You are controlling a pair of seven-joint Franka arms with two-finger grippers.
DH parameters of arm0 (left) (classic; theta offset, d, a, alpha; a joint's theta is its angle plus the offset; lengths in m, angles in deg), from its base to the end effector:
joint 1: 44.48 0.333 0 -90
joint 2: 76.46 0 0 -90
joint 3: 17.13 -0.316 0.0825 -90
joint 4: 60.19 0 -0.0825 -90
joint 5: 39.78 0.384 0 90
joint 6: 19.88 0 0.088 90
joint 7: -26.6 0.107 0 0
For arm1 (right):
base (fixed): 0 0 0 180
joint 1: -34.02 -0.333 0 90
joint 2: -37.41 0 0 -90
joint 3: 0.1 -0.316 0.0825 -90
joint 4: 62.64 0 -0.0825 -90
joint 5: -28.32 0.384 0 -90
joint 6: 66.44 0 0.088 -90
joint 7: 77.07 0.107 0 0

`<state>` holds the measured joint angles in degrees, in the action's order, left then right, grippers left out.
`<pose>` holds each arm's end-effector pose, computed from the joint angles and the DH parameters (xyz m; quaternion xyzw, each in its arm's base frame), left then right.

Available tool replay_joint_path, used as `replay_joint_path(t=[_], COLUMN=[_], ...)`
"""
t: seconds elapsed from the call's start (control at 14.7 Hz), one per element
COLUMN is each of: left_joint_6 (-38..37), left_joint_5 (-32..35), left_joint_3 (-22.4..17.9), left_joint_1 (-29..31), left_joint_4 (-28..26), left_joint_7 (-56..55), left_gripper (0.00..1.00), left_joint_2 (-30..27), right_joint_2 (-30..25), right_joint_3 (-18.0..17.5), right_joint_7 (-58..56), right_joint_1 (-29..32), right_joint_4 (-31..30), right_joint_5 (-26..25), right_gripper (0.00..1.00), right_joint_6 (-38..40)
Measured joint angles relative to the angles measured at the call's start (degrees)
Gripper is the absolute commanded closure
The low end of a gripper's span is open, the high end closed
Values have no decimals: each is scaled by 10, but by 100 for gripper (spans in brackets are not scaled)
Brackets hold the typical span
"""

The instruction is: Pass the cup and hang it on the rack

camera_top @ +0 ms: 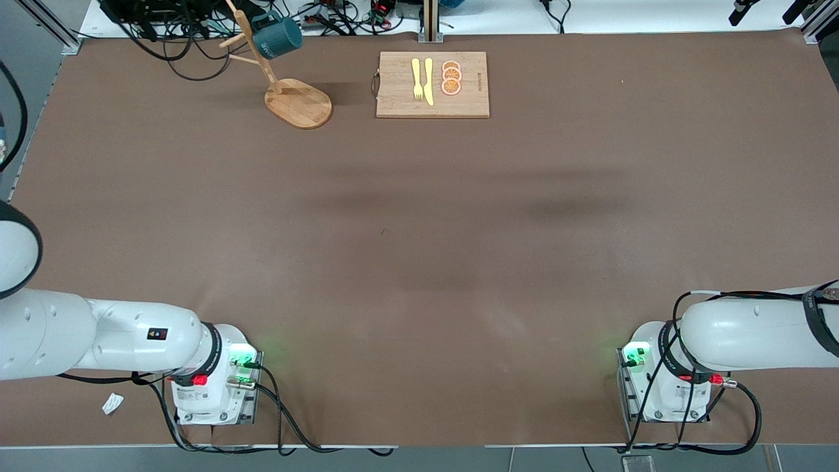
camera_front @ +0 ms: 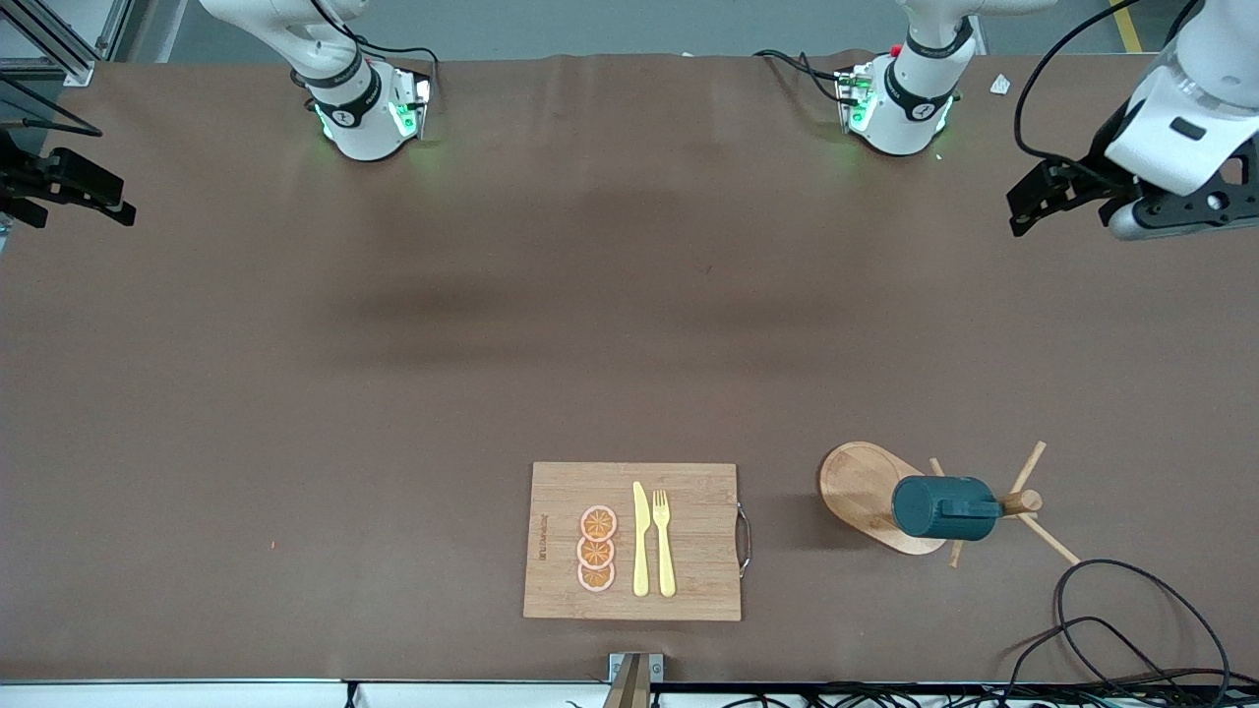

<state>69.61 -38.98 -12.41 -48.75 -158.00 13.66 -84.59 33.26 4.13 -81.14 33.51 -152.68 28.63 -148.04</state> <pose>0.5018 -0.0810 0.6346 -0.9993 -0.0349 -0.0006 0.0129 0.5152 -0.0345 0.6506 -0.9993 -0.0035 0.0371 0.0079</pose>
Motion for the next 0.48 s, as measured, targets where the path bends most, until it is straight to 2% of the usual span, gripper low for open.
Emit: replay_joint_path(t=[0.48], left_joint_6=[6], left_joint_5=[-4], left_joint_3=[-6], left_joint_1=[17], left_joint_4=[1], left_joint_7=[10], left_gripper=[0], left_joint_2=[-9], right_joint_2=[0], right_joint_3=[0], right_joint_7=[0], right_joint_1=[0], right_joint_4=[0], right_joint_5=[0], right_gripper=[0], right_joint_6=[0])
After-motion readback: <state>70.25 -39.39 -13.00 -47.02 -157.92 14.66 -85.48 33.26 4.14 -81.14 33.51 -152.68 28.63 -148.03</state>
